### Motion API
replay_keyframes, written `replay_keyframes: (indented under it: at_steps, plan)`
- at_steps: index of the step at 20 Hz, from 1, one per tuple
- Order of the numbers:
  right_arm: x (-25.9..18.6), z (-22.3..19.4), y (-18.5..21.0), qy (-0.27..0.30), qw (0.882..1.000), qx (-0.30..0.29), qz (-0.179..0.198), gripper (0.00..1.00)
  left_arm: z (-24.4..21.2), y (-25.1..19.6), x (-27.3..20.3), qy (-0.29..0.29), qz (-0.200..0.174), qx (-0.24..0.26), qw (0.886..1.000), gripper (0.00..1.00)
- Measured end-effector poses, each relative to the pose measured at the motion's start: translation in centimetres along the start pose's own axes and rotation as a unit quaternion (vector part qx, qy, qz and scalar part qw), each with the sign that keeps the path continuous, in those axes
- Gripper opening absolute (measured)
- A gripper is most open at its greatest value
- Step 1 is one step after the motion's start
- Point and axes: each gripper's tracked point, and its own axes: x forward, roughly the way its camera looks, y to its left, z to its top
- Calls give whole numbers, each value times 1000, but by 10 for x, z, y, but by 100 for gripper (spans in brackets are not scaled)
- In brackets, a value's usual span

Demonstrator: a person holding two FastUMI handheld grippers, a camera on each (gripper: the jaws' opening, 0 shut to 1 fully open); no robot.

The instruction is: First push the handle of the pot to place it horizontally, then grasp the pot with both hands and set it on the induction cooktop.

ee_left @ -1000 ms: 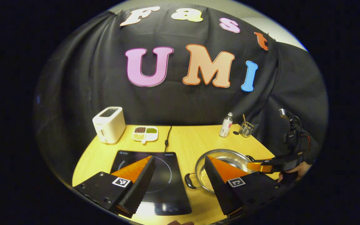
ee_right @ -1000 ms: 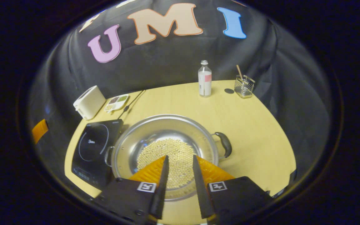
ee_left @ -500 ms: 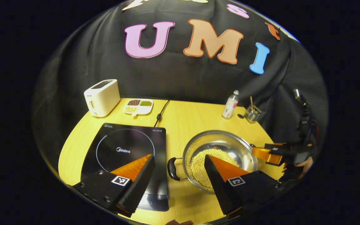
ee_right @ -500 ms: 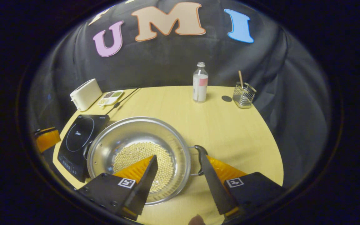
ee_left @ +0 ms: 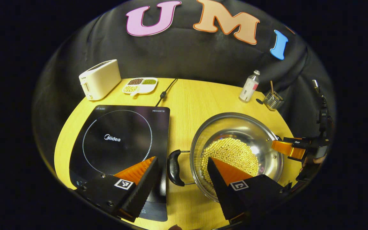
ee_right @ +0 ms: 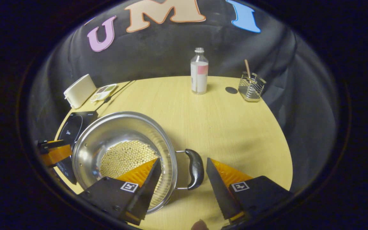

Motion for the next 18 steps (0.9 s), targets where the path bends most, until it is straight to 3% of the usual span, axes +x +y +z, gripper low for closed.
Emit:
replay_keyframes:
  at_steps: [4,9,12,14,16,18]
  plan:
    - [12,-13,-7,27,1000,-1,5,86,-14,-6,19,27,5,8,1000,89]
    - [18,-18,-9,40,998,26,29,65,-14,-3,37,40,21,34,998,86]
    - [20,-19,-10,47,997,50,43,60,-11,0,46,34,29,28,999,66]
    - [15,-19,-14,51,996,64,41,50,-12,-1,49,34,27,35,998,64]
    - [31,-21,-14,54,994,78,45,49,-9,-2,50,36,19,33,999,63]
    - [13,-16,-13,59,993,92,51,42,-9,-7,47,47,9,6,999,58]
